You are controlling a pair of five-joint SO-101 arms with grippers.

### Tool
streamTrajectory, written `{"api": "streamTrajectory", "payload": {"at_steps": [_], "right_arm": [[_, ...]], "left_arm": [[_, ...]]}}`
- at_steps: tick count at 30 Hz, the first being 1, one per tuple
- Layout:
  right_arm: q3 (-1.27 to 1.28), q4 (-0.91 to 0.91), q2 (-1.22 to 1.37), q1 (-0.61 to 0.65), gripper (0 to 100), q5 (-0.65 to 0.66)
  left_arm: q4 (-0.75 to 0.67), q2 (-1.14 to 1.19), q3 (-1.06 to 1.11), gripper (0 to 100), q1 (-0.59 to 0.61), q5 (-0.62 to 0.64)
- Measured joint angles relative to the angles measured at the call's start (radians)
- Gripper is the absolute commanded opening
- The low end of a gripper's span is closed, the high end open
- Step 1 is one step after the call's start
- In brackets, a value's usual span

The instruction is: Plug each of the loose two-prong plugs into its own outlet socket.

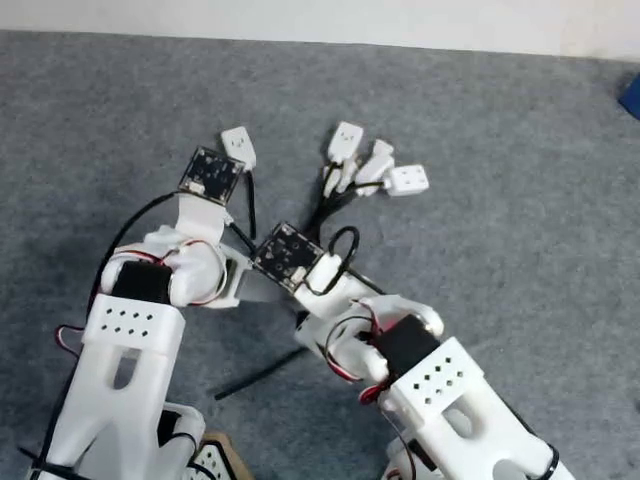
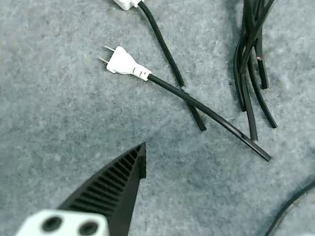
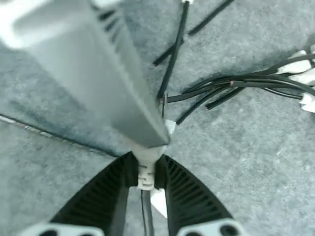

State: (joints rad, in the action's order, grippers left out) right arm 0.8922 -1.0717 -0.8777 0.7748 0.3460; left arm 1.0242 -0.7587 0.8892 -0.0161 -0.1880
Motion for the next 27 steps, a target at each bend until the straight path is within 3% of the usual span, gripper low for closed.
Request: {"api": "streamTrajectory", "payload": {"at_steps": [9, 23, 27], "right_arm": [[-0.133, -0.137, 0.002, 0.018, 0.7, 0.0], [-0.166, -0.141, 0.002, 0.028, 0.7, 0.005], [-0.193, -0.181, 0.026, -0.057, 0.7, 0.075]], "left_arm": [[-0.028, -0.002, 0.02, 57, 0.012, 0.003], [-0.04, -0.002, 0.04, 57, 0.017, 0.005], [-0.087, 0.0, 0.041, 57, 0.077, 0.002]]}}
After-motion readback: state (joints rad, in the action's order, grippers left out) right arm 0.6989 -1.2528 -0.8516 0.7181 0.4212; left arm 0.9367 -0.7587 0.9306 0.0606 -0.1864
